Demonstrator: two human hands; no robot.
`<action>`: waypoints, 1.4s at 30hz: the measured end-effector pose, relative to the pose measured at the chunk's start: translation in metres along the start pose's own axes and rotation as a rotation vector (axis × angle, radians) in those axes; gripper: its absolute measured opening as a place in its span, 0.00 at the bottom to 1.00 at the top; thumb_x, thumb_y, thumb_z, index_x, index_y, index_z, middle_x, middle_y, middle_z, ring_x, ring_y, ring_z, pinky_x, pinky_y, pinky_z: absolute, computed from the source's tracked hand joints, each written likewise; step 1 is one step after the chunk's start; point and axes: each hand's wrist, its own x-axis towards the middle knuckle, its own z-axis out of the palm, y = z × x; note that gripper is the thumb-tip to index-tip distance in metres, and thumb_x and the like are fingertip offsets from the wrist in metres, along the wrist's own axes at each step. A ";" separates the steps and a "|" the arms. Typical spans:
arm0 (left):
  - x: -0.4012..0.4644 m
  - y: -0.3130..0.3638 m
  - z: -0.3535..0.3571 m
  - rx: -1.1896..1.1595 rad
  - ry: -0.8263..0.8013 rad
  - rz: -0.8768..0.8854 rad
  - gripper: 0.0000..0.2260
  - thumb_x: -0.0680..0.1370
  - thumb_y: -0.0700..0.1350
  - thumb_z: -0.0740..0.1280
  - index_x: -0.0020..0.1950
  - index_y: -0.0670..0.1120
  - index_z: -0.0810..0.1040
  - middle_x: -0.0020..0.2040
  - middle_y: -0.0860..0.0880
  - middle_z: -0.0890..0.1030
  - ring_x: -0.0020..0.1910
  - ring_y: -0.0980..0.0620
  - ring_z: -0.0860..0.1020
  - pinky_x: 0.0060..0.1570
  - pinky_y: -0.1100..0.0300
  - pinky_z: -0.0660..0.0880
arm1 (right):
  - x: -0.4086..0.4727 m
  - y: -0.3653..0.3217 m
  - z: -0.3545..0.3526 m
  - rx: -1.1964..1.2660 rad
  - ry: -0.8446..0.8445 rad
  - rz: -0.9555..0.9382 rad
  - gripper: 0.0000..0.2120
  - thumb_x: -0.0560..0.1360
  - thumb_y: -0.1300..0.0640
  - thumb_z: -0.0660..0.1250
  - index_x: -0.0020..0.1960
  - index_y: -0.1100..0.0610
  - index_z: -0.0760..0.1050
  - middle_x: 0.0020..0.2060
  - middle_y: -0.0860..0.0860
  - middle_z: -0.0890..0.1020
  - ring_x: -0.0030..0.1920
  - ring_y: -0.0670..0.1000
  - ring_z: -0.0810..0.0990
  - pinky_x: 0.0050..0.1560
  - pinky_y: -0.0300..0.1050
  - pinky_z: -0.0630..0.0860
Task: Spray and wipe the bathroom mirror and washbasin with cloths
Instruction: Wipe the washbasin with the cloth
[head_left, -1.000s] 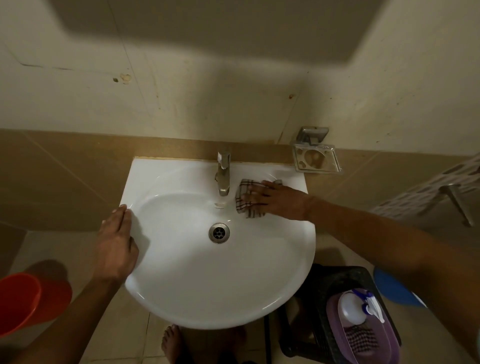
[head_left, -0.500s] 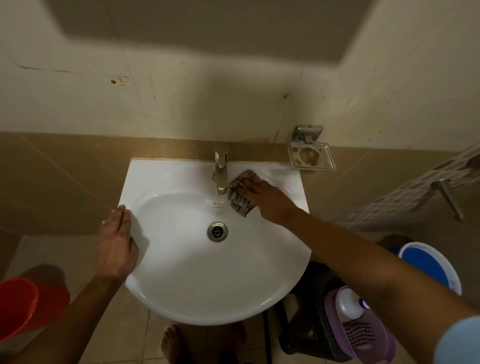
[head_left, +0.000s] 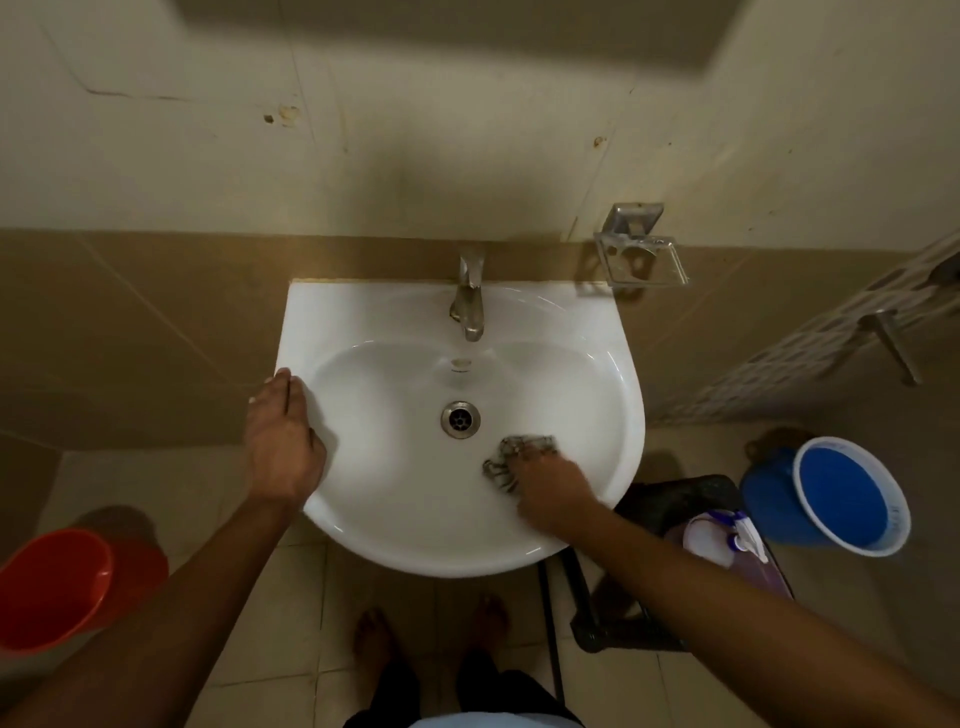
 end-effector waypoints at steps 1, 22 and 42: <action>0.000 0.000 0.000 -0.007 -0.001 0.000 0.29 0.71 0.37 0.55 0.71 0.29 0.67 0.71 0.29 0.69 0.70 0.30 0.67 0.72 0.38 0.63 | -0.005 -0.019 0.008 0.067 0.011 -0.001 0.30 0.76 0.60 0.62 0.77 0.56 0.61 0.74 0.57 0.68 0.71 0.59 0.69 0.70 0.50 0.66; -0.036 0.072 -0.055 -1.300 -0.311 -0.483 0.16 0.81 0.51 0.63 0.61 0.41 0.78 0.60 0.42 0.81 0.60 0.45 0.78 0.63 0.51 0.73 | -0.034 -0.098 -0.019 2.422 -0.017 -0.083 0.24 0.75 0.58 0.56 0.68 0.63 0.74 0.64 0.65 0.78 0.64 0.65 0.77 0.65 0.61 0.73; -0.079 0.242 -0.107 -0.914 -0.367 0.351 0.11 0.71 0.41 0.61 0.46 0.50 0.82 0.42 0.53 0.83 0.43 0.57 0.80 0.36 0.62 0.78 | -0.120 0.053 -0.026 2.041 0.259 -0.370 0.42 0.67 0.27 0.66 0.68 0.57 0.74 0.64 0.60 0.78 0.64 0.61 0.75 0.65 0.62 0.71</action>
